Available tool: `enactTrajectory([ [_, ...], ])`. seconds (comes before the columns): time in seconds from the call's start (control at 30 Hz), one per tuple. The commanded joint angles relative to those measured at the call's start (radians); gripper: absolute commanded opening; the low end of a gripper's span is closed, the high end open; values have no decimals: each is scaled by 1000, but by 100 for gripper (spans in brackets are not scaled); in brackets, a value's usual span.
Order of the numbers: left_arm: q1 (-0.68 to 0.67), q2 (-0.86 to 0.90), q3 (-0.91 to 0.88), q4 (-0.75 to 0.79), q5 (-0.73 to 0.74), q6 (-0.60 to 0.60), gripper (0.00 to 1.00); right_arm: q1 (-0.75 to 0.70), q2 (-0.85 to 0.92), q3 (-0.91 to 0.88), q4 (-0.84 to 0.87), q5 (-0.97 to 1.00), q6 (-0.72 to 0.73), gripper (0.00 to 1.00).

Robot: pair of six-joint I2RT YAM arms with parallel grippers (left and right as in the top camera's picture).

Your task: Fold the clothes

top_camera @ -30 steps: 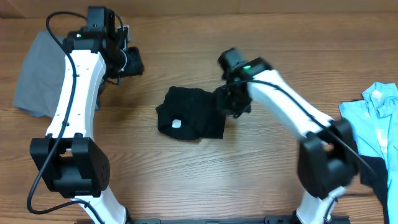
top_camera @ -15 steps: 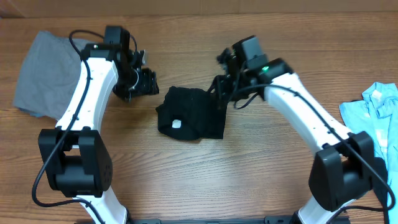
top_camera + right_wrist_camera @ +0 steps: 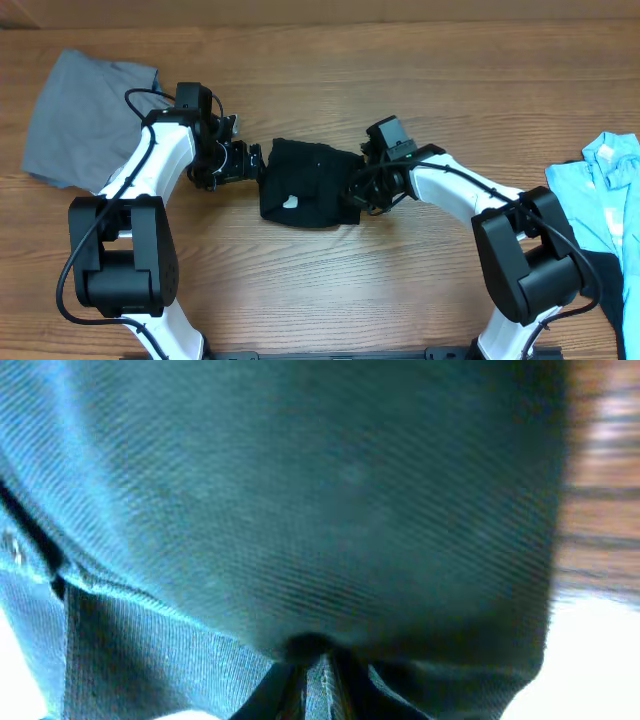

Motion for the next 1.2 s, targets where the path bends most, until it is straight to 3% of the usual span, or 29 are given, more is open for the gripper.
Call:
enactTrajectory([
  [0.0, 7, -1, -42, 56, 92, 31, 96, -23, 45, -50, -22, 130, 63, 12],
  [0.3, 4, 121, -103, 235, 454, 64, 95, -23, 45, -50, -22, 130, 63, 13],
  [0.4, 4, 183, -103, 279, 593, 68, 90, -23, 45, -50, -22, 130, 63, 13],
  [0.6, -16, 249, -103, 282, 626, 68, 79, -23, 45, -50, -22, 130, 63, 13],
  [0.73, -44, 251, -103, 309, 630, 68, 64, -23, 45, -50, -22, 130, 63, 13],
  [0.8, -60, 251, -103, 319, 630, 68, 50, -23, 45, -50, -22, 130, 63, 13],
  [0.83, -69, 251, -103, 319, 630, 68, 38, -23, 45, -50, -23, 130, 63, 13],
  [0.97, -76, 249, -103, 314, 631, 68, 5, -23, 45, -48, -37, 130, 62, 13],
  [1.17, -42, 195, -53, 246, 665, 80, 4, -23, -48, -6, -185, 173, 13, 4],
])
